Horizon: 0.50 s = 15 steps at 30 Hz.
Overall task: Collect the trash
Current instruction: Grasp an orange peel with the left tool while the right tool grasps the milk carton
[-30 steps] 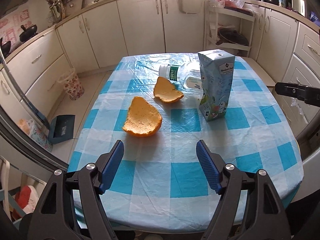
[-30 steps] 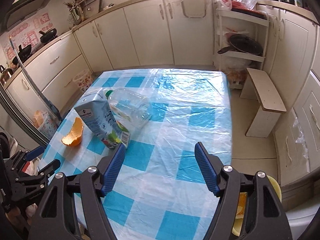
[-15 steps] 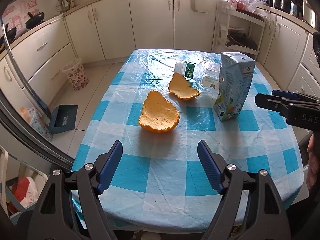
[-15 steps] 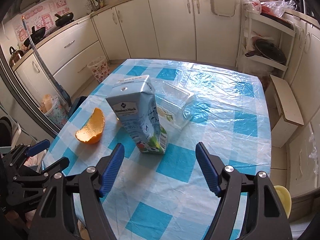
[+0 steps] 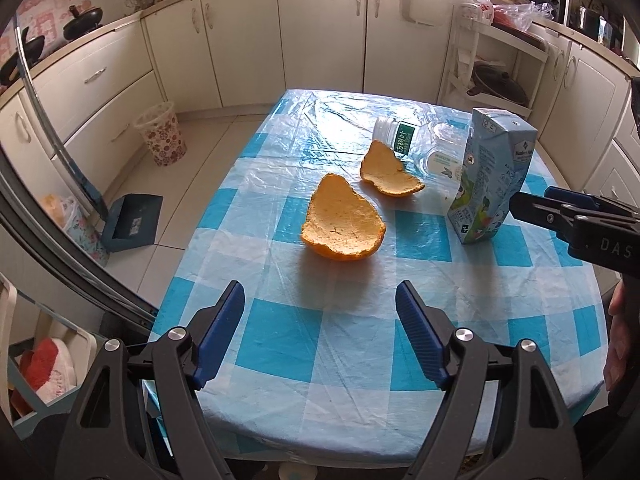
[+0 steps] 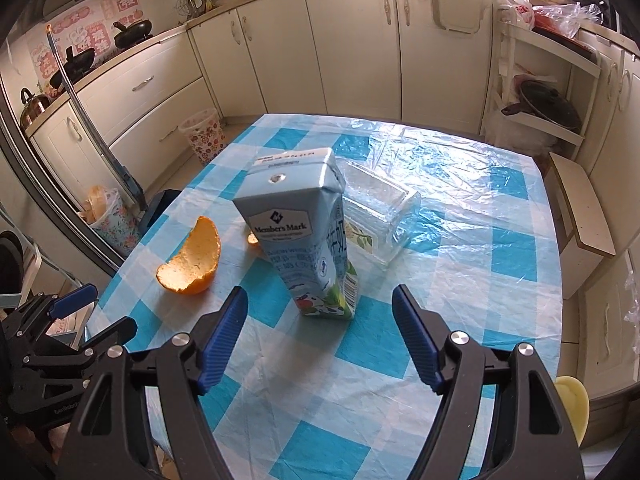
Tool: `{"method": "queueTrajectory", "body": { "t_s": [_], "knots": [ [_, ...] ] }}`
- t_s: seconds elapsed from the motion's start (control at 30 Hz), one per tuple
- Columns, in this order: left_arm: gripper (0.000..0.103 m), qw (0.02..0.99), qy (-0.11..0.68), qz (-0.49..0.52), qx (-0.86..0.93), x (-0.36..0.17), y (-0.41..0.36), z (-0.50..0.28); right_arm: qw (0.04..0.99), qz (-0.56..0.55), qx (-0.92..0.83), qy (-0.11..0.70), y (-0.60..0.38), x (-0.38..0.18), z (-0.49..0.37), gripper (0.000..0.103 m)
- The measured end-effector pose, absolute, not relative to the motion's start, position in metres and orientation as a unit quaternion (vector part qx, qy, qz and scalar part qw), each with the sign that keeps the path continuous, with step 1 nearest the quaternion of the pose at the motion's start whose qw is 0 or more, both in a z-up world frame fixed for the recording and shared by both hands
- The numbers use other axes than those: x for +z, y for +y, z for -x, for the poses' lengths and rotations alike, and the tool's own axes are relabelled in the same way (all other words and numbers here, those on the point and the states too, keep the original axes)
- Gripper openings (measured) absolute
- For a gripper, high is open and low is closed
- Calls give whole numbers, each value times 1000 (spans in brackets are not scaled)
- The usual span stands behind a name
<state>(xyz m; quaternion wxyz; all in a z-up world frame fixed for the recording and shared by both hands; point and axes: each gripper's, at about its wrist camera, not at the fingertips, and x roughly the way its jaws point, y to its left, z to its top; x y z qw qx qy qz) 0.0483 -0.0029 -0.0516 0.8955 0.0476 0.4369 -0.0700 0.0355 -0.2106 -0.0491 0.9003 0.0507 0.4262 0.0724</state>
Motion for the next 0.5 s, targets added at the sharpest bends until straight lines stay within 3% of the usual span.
{"method": "queueTrajectory", "body": {
  "t_s": [0.5],
  "knots": [
    [76,895,440,-47,-65,-53,2,-50,900,-50,72,426,-206,-51,-39,73]
  ]
}}
